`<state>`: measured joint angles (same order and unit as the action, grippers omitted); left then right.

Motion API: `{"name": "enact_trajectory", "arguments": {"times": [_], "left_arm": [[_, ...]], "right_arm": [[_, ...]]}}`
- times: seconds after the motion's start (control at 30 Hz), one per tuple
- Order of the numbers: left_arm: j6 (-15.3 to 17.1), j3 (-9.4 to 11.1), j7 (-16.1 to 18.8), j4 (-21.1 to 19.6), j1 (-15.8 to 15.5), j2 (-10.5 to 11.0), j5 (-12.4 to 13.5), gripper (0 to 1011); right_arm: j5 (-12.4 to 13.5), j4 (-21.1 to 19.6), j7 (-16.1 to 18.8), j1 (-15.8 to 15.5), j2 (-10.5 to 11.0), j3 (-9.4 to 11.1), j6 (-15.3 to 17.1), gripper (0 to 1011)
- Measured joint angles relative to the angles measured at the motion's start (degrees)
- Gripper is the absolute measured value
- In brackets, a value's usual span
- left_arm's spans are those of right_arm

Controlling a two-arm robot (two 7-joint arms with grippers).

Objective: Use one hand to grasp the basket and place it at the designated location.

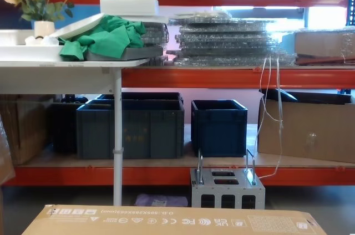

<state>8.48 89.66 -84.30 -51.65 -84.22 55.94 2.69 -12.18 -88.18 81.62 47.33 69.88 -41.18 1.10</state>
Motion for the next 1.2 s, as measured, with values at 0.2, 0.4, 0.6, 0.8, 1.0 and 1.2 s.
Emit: {"name": "enact_trajectory", "arguments": {"times": [0.2,0.4,0.6,0.8,1.0,1.2], "left_arm": [[0.00,0.00,0.00,0.00,0.00,0.00,0.00,0],[0.00,0.00,0.00,0.00,0.00,0.00,0.00,0],[0.00,0.00,0.00,0.00,0.00,0.00,0.00,0],[0.00,0.00,0.00,0.00,0.00,0.00,0.00,0],[0.00,0.00,0.00,0.00,0.00,0.00,0.00,0],[0.00,0.00,0.00,0.00,0.00,0.00,0.00,0]], "right_arm": [[0.00,0.00,0.00,0.00,0.00,0.00,0.00,1001],[0.00,0.00,0.00,0.00,0.00,0.00,0.00,1001],[0.00,0.00,0.00,0.00,0.00,0.00,0.00,1001],[0.00,0.00,0.00,0.00,0.00,0.00,0.00,1001],[0.00,0.00,0.00,0.00,0.00,0.00,0.00,1001],[0.00,0.00,0.00,0.00,0.00,0.00,0.00,1001]]}}
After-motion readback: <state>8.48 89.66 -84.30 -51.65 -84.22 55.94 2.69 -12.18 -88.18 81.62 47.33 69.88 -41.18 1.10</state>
